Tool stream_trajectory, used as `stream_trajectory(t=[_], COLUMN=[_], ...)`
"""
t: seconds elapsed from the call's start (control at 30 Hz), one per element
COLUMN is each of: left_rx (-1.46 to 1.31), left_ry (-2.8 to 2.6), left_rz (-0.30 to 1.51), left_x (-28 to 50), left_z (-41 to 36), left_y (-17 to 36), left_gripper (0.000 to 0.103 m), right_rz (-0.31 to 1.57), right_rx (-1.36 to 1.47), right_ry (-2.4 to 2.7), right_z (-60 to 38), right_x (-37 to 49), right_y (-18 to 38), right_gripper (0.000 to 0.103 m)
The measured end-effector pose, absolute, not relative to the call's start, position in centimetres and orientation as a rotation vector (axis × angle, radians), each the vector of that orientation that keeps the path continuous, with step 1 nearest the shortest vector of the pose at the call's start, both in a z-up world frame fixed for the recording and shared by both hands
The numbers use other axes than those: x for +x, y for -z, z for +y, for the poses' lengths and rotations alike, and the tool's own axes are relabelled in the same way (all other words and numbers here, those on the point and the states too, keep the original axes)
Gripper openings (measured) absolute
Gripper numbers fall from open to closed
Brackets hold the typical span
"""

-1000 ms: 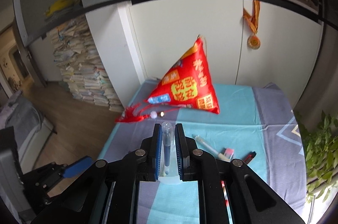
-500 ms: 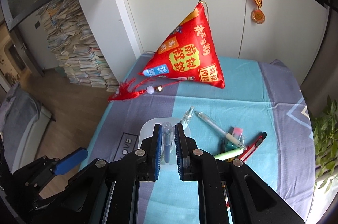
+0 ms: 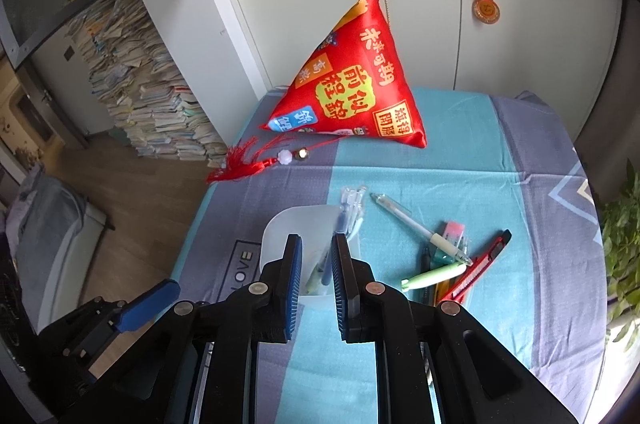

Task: Organize stationery
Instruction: 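Lower the clear blue-ink pen into the frosted cup and open the right tool, then move both tools back over the remaining pens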

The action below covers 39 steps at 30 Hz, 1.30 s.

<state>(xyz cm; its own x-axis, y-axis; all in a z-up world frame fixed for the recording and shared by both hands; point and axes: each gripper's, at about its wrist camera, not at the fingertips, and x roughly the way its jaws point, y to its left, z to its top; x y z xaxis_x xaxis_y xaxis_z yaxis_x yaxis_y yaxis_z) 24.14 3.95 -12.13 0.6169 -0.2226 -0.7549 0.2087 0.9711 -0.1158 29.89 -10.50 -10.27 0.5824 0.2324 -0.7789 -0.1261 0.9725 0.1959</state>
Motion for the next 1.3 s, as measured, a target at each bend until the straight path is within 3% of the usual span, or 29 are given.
stream_trajectory(t=[0.3, 0.87, 1.3], left_rx=[0.002, 0.089, 0.139], left_ry=[0.283, 0.465, 0.476], left_rz=[0.873, 0.950, 1.050], left_x=[23.7, 22.7, 25.0], left_z=[2.5, -5.5, -11.2], left_y=[12.3, 15.0, 19.0], left_gripper=[0.031, 0.029, 0.029], right_rz=[0.870, 1.069, 1.094], right_rx=[0.096, 0.185, 0.246], right_ry=[-0.146, 0.026, 0.037], right_z=[-13.2, -22.0, -26.1], right_x=[27.7, 26.0, 25.0], right_y=[8.8, 16.3, 18.3], right_gripper=[0.020, 0.020, 0.020])
